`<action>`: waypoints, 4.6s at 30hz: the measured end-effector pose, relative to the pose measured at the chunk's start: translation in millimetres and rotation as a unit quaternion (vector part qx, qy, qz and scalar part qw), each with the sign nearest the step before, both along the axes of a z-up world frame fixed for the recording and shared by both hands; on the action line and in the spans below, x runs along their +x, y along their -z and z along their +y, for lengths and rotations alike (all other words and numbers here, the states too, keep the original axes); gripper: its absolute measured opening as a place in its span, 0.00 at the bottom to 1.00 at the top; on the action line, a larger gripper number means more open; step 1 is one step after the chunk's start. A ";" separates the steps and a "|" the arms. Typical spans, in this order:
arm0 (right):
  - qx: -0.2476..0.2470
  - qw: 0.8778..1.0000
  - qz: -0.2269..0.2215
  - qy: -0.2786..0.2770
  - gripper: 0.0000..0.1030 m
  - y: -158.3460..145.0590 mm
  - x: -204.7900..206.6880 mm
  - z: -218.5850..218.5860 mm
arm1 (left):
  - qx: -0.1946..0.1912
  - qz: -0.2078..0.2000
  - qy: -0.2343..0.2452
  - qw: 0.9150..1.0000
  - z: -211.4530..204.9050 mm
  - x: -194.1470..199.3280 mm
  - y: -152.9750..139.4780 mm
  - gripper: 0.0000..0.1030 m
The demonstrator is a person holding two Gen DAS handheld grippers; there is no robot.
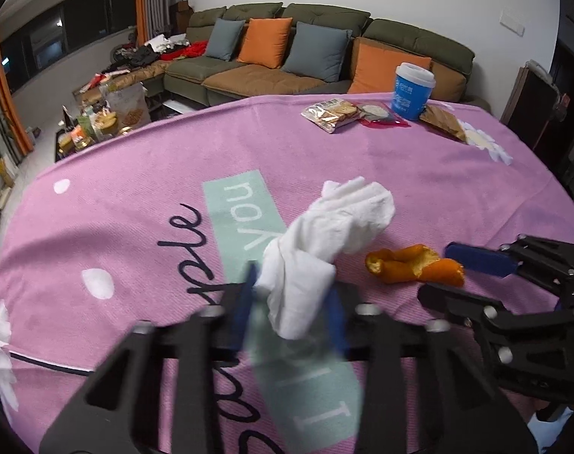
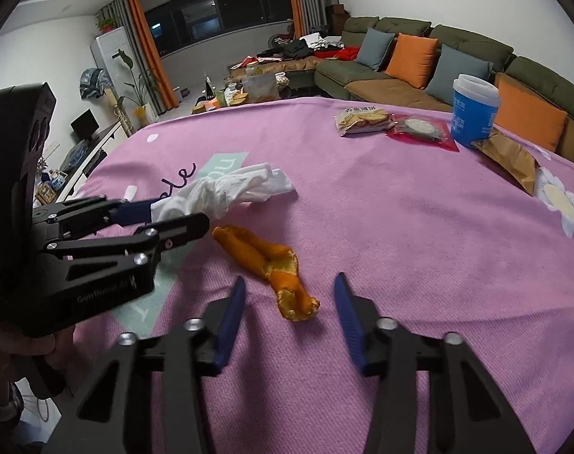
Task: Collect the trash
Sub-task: 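Grasp the white tissue with the left tool while the right tool grasps the orange wrapper, then carry the tissue and orange wrapper to the teal bin and release both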
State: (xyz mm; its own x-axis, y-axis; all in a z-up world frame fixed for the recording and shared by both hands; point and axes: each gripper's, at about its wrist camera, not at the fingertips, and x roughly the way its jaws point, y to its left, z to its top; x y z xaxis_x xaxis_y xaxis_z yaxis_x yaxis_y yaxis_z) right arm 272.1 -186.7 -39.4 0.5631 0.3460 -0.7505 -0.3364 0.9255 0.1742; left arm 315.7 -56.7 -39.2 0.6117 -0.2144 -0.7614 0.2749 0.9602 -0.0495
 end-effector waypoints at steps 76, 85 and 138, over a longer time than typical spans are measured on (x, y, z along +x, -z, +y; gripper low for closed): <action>0.020 0.947 -0.085 -0.308 0.10 -91.9 -101.6 355.8 | 0.001 -0.094 -0.430 0.898 372.2 -309.0 -63.4 0.06; -0.007 0.946 -0.050 -0.321 0.10 -67.4 -81.2 396.3 | -0.006 -0.069 -0.440 0.895 385.2 -291.3 -37.0 0.07; -0.126 0.920 0.043 -0.370 0.32 -0.6 -53.3 486.6 | -0.009 0.013 -0.462 0.887 417.1 -208.1 57.2 0.48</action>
State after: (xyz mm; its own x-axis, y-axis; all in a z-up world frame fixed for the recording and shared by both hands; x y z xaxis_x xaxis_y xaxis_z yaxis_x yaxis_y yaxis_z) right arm 218.8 299.9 -38.8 0.1780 0.4196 -0.8901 -0.8849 0.4639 0.0417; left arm 107.6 360.4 -96.4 0.5152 0.3571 -0.7792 -0.6301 0.7741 -0.0618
